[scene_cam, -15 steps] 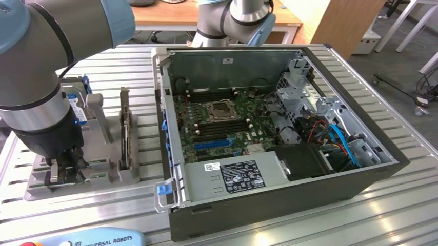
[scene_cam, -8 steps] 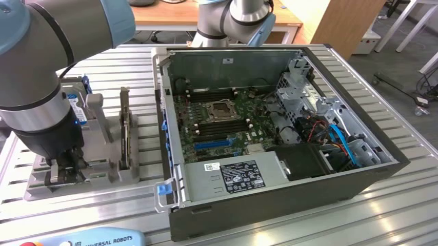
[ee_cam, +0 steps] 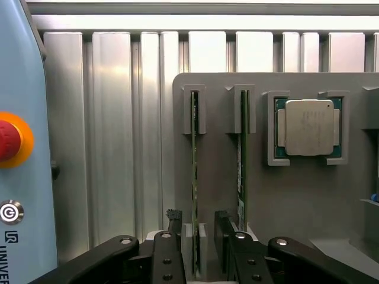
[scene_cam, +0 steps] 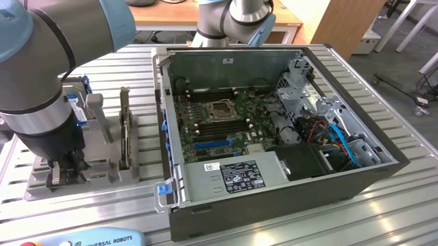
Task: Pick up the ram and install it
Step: 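Pick up the ram and move it above insertion slot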
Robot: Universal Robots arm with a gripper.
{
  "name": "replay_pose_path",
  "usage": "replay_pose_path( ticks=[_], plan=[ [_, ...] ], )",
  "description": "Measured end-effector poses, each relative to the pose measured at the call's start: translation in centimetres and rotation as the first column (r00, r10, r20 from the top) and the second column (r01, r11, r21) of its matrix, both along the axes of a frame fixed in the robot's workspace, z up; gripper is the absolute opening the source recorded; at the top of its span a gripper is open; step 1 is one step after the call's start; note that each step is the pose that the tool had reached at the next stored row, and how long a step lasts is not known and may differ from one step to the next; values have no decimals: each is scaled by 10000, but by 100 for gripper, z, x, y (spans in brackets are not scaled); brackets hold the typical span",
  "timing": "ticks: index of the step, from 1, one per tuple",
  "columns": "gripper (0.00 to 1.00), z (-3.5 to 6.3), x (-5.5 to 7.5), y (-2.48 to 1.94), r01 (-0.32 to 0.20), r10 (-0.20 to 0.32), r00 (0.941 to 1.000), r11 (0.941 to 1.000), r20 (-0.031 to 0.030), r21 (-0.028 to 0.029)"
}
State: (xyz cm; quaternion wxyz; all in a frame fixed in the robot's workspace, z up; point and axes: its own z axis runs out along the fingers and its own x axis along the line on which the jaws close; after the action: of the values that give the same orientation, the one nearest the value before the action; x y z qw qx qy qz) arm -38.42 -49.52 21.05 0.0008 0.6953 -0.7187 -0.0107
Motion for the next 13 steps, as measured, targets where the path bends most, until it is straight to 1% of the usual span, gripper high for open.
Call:
replay_pose_path(
  ticks=[13],
  plan=[
    [36, -58, 0, 0, 0, 0, 10000, 10000, 0, 0]
  ],
)
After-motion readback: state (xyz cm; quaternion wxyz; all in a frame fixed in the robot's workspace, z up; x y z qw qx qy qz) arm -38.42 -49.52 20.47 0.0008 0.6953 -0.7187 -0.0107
